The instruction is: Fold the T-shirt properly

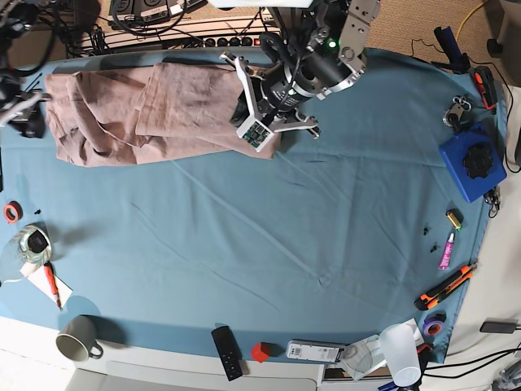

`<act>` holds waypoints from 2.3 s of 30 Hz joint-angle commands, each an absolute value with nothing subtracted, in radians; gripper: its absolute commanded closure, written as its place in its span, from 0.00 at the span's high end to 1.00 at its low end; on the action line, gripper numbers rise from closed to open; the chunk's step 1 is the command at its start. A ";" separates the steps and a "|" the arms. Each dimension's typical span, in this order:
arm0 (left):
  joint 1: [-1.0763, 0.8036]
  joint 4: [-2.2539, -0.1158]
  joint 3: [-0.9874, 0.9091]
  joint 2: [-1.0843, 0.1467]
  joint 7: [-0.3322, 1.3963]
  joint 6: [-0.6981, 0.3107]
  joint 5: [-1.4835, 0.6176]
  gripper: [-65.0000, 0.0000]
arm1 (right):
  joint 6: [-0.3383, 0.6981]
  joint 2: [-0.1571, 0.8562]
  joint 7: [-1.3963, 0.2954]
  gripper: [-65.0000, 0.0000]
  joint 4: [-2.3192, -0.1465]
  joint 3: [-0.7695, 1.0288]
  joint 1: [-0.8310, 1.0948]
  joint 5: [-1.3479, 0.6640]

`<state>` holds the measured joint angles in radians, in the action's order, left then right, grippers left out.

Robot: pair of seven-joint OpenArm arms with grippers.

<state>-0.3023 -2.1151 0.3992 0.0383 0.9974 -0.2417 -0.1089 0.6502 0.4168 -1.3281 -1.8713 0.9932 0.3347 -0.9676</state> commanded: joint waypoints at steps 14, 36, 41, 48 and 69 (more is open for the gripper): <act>-0.299 -2.077 0.406 0.053 0.987 -0.271 -0.155 0.00 | 0.646 0.529 -1.309 0.24 -1.886 1.134 0.332 -0.914; -0.305 -2.077 0.406 0.053 1.003 -0.288 -0.161 0.00 | 0.698 0.580 -1.356 0.55 -1.547 1.082 0.310 -0.971; -0.305 -2.077 0.406 0.053 1.003 -0.289 -0.161 0.00 | 0.698 0.678 -1.396 0.55 -1.240 1.048 0.202 -1.196; -0.304 -2.077 0.406 0.053 1.002 -0.289 -0.161 0.00 | 0.698 0.712 -1.396 0.55 -1.019 0.934 0.130 -1.198; -0.304 -2.077 0.406 0.053 0.995 -0.288 -0.160 0.00 | 0.698 0.585 -1.396 0.55 -0.986 0.706 0.133 -1.411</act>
